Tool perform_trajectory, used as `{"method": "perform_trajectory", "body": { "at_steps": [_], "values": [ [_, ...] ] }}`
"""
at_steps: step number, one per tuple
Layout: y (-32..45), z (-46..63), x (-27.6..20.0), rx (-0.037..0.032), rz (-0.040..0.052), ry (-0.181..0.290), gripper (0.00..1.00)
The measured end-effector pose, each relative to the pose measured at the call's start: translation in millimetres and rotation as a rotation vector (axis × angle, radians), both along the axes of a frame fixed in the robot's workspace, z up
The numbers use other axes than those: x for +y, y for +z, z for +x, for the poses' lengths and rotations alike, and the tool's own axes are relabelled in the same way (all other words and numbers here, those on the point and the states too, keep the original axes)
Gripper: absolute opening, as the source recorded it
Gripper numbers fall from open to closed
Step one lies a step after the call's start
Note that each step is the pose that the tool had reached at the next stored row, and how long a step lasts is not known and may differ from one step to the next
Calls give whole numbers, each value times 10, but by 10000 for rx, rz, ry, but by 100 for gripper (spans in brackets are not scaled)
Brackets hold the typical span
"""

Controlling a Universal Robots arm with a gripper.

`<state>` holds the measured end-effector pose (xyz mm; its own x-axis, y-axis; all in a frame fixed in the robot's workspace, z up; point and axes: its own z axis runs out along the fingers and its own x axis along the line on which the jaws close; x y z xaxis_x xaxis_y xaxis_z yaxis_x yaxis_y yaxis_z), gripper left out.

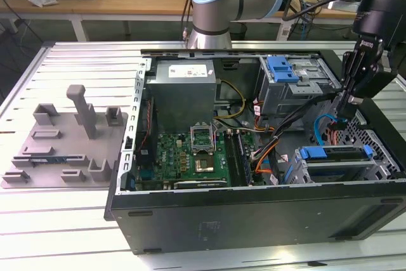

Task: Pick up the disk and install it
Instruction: 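Insert the first disk wire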

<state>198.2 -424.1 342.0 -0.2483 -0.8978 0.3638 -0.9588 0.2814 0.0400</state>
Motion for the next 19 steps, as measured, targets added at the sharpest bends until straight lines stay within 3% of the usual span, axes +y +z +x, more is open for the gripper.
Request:
{"method": "perform_trajectory", "body": {
  "at_steps": [2,6,10,12,13,19],
  "values": [
    [26,-21,-75,-14,20,1,16],
    [114,-47,-152,-59,30,0,16],
    [150,-49,-235,-138,108,4,16],
    [151,-49,-281,-203,241,12,16],
    [151,-50,-305,-243,352,14,16],
    [151,-60,-388,-351,772,29,16]
  ]
}}
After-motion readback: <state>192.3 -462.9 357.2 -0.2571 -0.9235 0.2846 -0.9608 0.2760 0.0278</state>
